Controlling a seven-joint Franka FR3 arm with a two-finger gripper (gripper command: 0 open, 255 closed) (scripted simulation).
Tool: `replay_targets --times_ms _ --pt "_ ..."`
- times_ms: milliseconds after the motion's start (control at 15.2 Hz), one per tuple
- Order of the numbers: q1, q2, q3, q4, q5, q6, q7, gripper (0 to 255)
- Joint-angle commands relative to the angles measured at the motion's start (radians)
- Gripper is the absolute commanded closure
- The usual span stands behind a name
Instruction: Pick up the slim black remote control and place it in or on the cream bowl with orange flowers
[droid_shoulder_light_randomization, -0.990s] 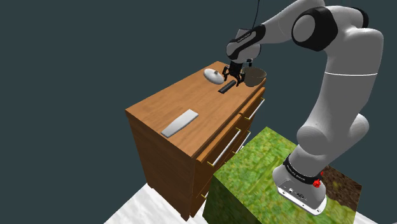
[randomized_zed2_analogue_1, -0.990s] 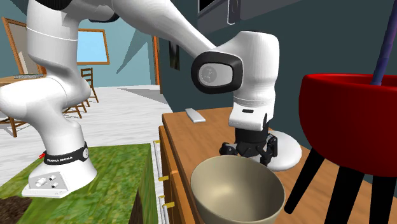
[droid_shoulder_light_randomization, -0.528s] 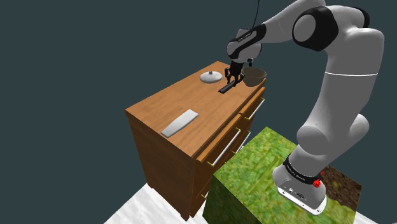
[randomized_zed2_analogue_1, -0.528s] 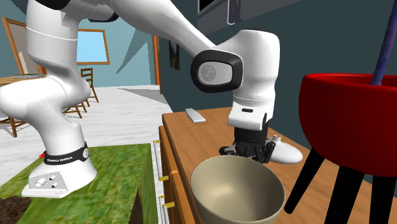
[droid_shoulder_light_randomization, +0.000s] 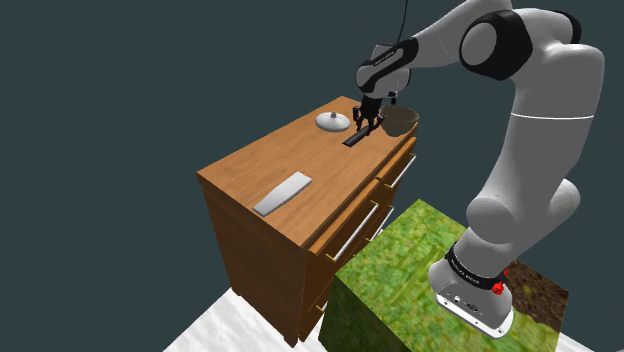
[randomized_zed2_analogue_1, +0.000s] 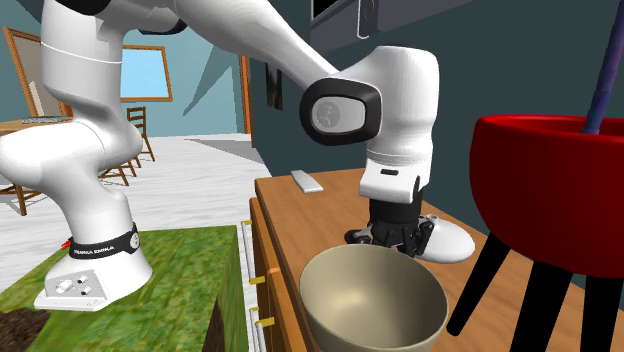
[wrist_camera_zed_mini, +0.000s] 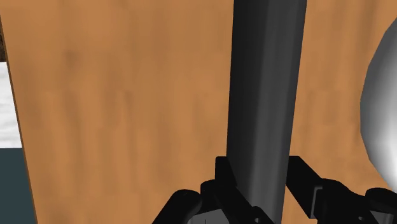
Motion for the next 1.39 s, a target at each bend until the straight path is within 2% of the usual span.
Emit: replay_targets --times_ms 0,1320 --pt "0.002 -0.008 0.001 0.007 -0.001 -0.016 0.001 255" --pt "0.005 -0.12 -0.005 0.131 -0.02 -0.251 0.017 255"
